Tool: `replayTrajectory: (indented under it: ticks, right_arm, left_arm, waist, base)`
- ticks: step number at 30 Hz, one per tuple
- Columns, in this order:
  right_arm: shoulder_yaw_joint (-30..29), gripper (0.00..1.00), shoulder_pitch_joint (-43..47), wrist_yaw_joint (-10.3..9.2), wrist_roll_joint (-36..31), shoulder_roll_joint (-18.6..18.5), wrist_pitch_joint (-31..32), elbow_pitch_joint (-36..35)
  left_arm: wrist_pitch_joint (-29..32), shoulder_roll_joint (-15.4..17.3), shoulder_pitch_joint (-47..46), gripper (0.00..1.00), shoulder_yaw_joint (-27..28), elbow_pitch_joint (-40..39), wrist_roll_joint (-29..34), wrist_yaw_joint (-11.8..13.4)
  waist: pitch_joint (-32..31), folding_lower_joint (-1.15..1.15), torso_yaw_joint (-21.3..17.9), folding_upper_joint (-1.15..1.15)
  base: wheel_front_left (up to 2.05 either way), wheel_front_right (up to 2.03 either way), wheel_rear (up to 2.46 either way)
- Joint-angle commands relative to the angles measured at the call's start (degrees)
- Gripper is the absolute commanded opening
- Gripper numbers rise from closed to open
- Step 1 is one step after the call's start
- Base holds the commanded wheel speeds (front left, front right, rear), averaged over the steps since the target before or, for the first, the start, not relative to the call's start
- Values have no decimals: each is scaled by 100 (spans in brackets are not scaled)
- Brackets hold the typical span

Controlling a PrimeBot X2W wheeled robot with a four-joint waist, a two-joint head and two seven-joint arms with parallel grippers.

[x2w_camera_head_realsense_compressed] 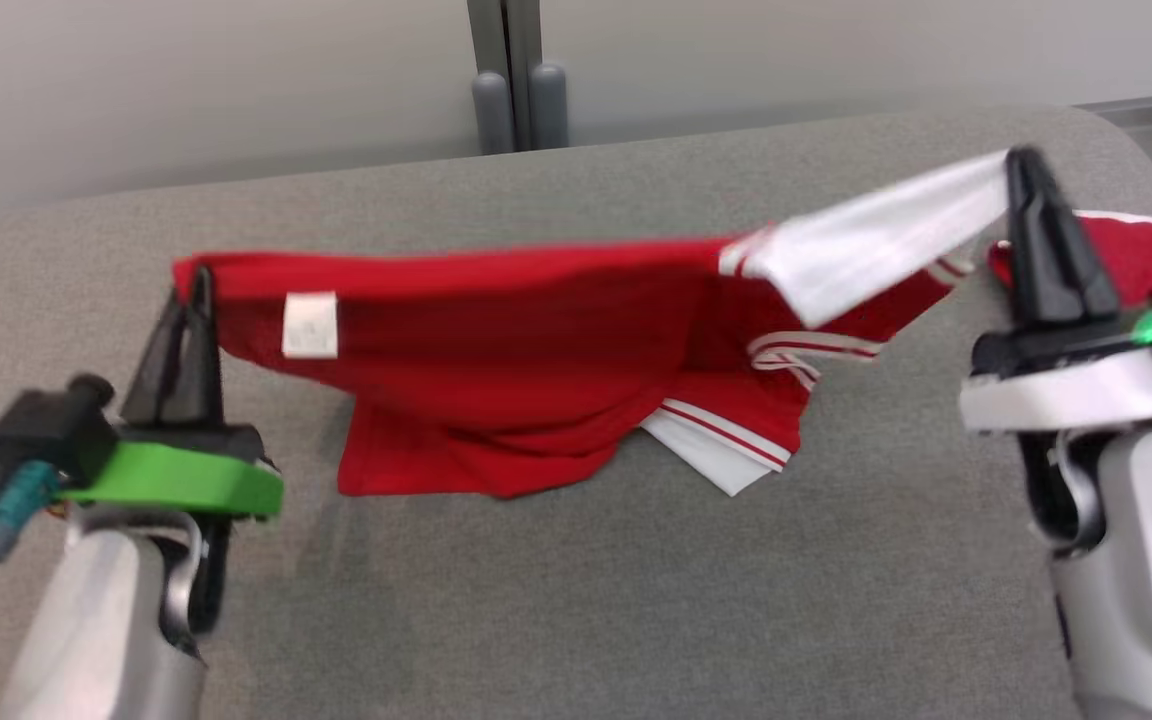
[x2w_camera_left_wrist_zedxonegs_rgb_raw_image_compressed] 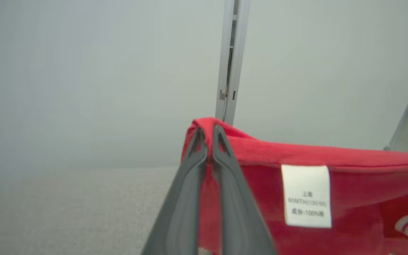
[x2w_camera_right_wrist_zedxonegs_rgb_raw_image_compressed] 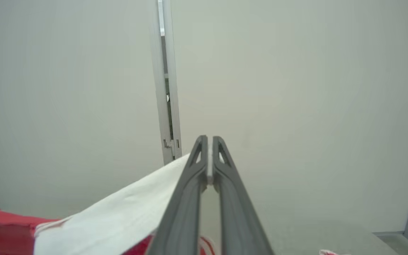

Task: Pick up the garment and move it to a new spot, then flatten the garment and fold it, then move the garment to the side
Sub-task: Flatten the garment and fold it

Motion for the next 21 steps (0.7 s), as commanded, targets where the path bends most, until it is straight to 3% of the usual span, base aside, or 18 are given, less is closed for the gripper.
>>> replayTrajectory:
  ticks: [1,5,11,15,21]
  right_arm:
    - [-52,0,-252,-3,61,-170,-11,-217]
    - [14,0,-900,-3,70,-640,-10,-492]
    - [275,0,-2089,-6,98,-1345,91,-142]
    - [560,0,-2929,-6,-64,-1633,248,284]
    - [766,0,-4218,-7,-392,-1595,317,1241]
  left_arm:
    - [2,224,-266,0,-42,-207,-44,-17]
    - [92,703,-857,0,-110,-636,-216,-16]
    - [619,1146,-1756,0,-186,-747,-378,-16]
    - [954,1267,-2312,0,-253,-589,-496,-16]
    - [1114,1196,-3183,0,-147,-10,-660,46]
  waist:
    - [-131,0,-20,0]
    - [-229,0,-41,0]
    - [-91,0,-46,0]
    - [206,0,-49,0]
    - [902,0,-74,0]
  base:
    - [0,0,0]
    - [0,0,0]
    - [0,0,0]
    - [0,0,0]
    - [0,0,0]
